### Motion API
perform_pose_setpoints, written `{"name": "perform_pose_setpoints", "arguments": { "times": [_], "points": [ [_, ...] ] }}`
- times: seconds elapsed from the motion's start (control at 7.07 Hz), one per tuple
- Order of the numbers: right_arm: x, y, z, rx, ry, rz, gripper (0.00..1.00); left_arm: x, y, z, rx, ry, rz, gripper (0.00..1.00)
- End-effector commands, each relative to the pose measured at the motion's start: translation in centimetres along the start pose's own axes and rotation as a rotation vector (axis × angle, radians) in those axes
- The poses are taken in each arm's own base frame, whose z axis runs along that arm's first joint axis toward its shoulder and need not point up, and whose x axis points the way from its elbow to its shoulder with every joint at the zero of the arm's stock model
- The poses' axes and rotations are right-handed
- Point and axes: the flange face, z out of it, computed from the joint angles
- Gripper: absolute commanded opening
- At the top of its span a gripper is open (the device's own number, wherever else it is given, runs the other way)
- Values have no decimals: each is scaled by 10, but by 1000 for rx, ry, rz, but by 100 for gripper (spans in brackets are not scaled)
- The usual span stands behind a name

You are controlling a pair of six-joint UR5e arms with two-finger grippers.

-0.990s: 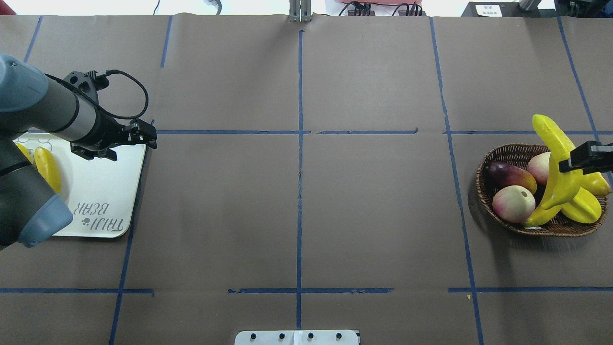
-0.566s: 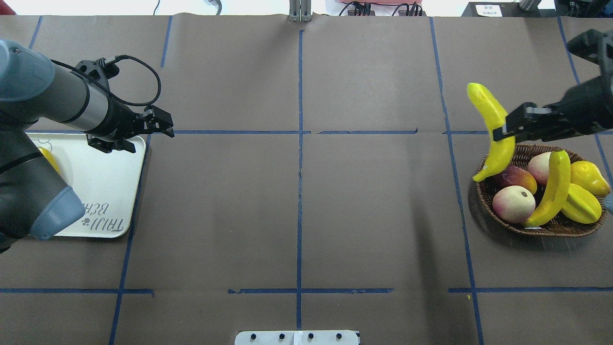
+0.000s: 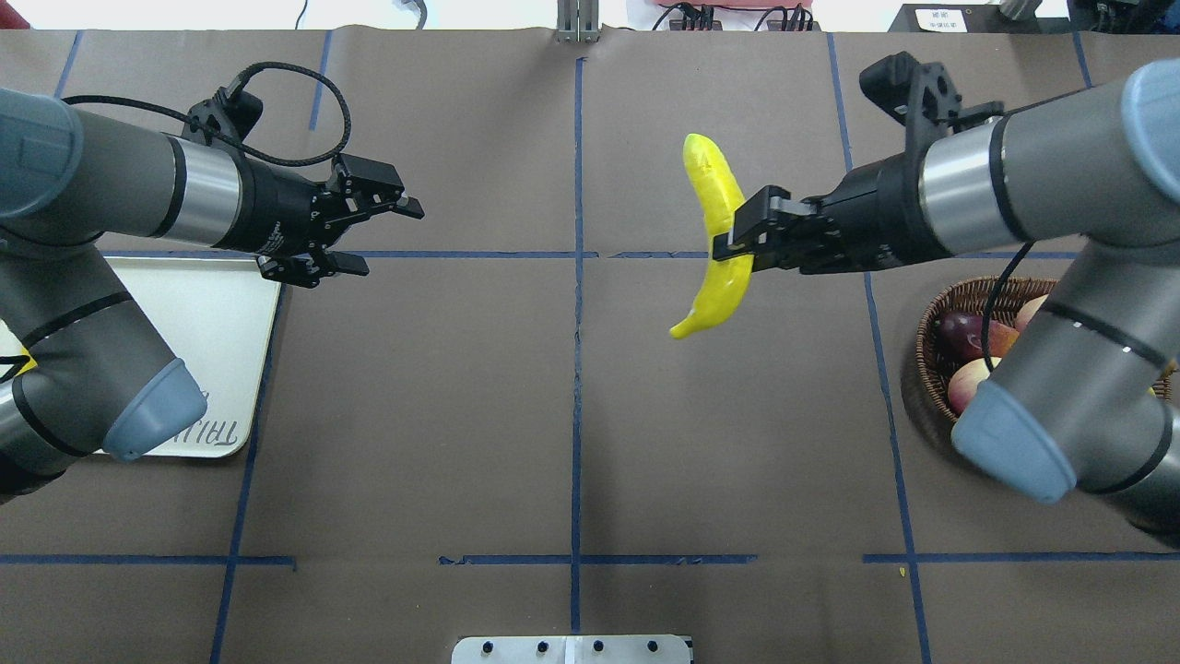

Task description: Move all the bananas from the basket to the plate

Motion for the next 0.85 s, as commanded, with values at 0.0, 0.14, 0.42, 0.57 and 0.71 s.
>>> {"name": "perform_pose_setpoints", "arguments": {
  "times": [0.0,0.14,0.42,0.57,0.71],
  "points": [
    [-28,79,58,44,-88,0,1,36,37,11,-74,78,-21,99],
    [-44,104,72,56,-112,-4,1,52,47,20,-92,89,-43,99],
    [-50,115,77,42,-122,-5,1,68,48,33,-98,94,-47,99],
    [-50,115,77,42,-122,-5,2,71,56,42,-112,89,-45,99],
    [-50,115,77,42,-122,-5,2,78,64,43,-126,100,-37,99]
  ]
}}
